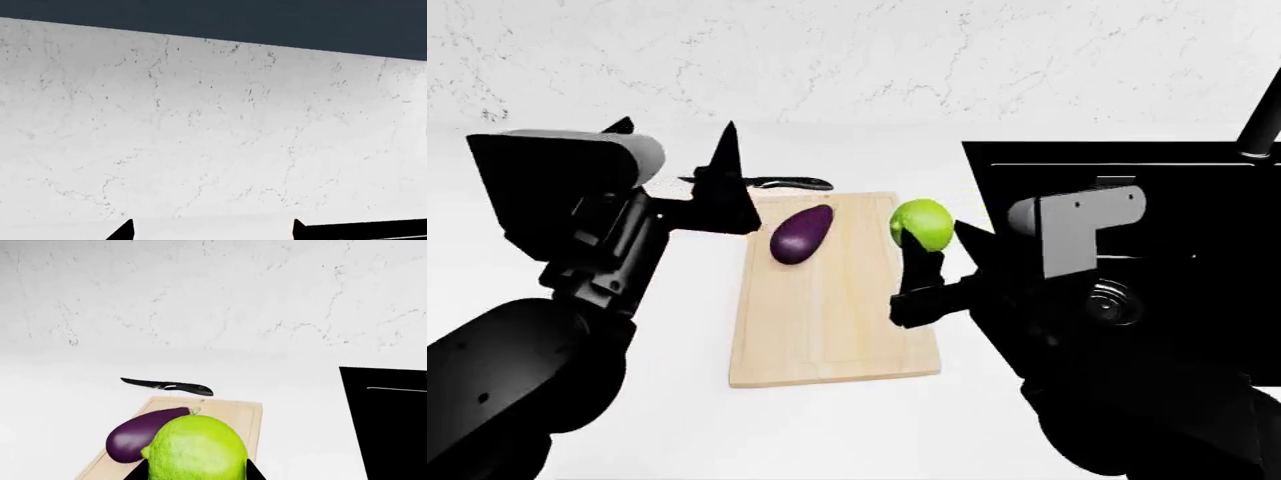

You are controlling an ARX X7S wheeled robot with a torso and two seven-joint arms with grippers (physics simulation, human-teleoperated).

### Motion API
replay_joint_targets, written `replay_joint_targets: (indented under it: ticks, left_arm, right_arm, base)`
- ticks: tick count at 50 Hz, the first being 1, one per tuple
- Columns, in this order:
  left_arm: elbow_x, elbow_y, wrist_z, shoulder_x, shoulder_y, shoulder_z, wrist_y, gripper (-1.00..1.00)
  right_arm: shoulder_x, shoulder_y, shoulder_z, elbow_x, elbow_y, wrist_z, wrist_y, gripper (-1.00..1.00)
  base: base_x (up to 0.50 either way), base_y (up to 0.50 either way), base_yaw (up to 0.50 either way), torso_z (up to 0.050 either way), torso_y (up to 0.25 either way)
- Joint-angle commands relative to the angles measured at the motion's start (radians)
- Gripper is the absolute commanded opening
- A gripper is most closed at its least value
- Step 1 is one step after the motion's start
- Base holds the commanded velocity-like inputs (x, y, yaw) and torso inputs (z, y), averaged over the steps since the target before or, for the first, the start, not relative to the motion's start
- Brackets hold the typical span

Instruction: Pick the vegetables from the sink and place them on the cutting board.

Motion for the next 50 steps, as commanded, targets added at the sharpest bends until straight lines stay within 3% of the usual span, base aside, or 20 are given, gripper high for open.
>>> replay_joint_targets:
  ticks: [1, 21, 41, 42, 50]
  left_arm:
    - [0.029, 0.072, -0.003, -0.053, 0.086, -0.061, 0.115, 1.00]
    - [0.029, 0.076, -0.011, -0.060, 0.098, -0.080, 0.133, 1.00]
    - [0.030, 0.069, -0.002, -0.056, 0.095, -0.074, 0.126, 1.00]
    - [0.030, 0.068, -0.001, -0.055, 0.094, -0.072, 0.126, 1.00]
    - [0.031, 0.069, 0.003, -0.048, 0.089, -0.064, 0.118, 1.00]
  right_arm:
    - [-0.109, 0.143, -0.057, 0.075, 0.214, -0.035, 0.139, -1.00]
    - [-0.217, 0.181, -0.135, 0.069, 0.434, -0.116, 0.200, -1.00]
    - [-0.232, 0.182, -0.160, 0.059, 0.481, -0.154, 0.211, -1.00]
    - [-0.230, 0.183, -0.161, 0.059, 0.474, -0.151, 0.212, 1.00]
    - [-0.218, 0.185, -0.157, 0.058, 0.442, -0.141, 0.210, 1.00]
  base:
    - [0.00, 0.00, 0.00, 0.000, 0.000]
    - [0.00, 0.00, 0.00, 0.000, 0.000]
    - [0.00, 0.00, 0.00, 0.000, 0.000]
    - [0.00, 0.00, 0.00, 0.000, 0.000]
    - [0.00, 0.00, 0.00, 0.000, 0.000]
